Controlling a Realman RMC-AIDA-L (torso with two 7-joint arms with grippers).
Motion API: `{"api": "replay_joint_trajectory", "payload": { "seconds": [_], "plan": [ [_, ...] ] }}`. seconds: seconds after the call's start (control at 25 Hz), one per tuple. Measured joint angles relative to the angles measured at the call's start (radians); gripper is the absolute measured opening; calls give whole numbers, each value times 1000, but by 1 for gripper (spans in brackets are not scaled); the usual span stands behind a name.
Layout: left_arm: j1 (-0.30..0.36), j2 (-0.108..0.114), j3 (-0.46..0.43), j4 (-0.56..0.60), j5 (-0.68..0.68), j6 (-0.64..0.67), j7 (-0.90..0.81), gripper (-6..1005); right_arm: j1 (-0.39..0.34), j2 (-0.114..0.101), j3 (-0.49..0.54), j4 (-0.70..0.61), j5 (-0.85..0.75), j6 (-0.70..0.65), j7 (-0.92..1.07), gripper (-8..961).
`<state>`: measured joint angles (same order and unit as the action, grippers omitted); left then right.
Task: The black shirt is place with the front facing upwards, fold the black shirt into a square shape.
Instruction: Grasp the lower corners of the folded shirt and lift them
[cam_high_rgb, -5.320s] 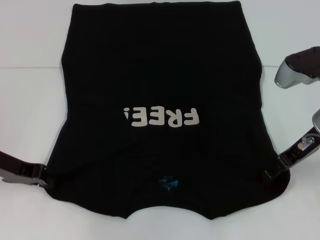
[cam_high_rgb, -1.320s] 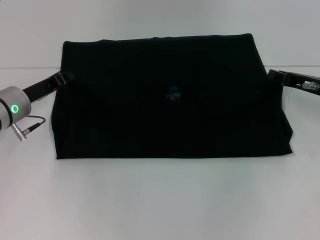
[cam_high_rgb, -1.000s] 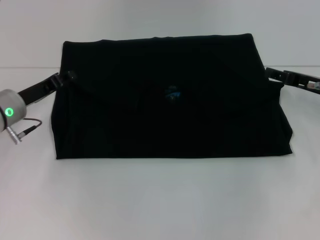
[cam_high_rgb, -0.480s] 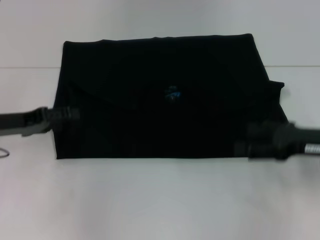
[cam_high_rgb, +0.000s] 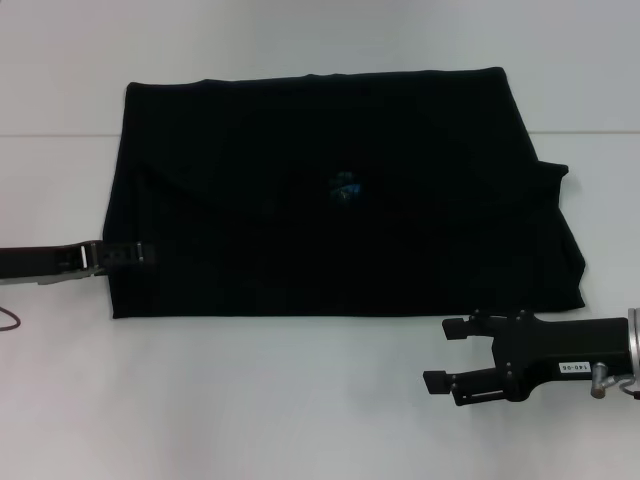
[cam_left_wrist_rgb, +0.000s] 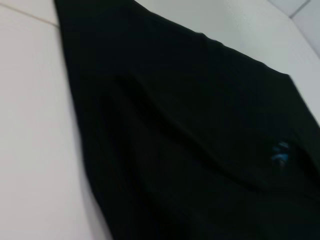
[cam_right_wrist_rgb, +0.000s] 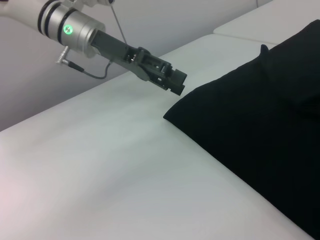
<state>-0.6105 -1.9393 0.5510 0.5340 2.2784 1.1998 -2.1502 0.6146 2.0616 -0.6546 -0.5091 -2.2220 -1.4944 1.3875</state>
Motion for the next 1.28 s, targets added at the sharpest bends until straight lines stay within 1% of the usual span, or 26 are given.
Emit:
{"api": "replay_joint_trajectory", "payload": {
  "seconds": [0.24, 0.44, 0.64, 0.88, 1.16, 1.28],
  "plan": [
    [-5, -2, 42, -15, 1, -54, -3, 884, -4, 1, 4, -2, 4, -8, 0, 942],
    [-4, -15, 51, -20, 1, -73, -3, 884, -1, 1, 5, -2, 4, -10, 0, 941],
    [-4, -17, 70, -21, 1, -58, -6, 885, -1, 1, 6, -2, 4, -11, 2, 941],
    [-11, -17, 85, -22, 1, -3, -6, 879, -5, 1, 7, 1, 4, -9, 2, 940],
    [-18, -16, 114, -22, 1, 3, -8, 876, -8, -2, 8, -5, 6, -12, 18, 939],
    [-18, -14, 123, -22, 2, -2, -8, 808, -9, -8, 7, -3, 7, -15, 28, 939]
  ]
}}
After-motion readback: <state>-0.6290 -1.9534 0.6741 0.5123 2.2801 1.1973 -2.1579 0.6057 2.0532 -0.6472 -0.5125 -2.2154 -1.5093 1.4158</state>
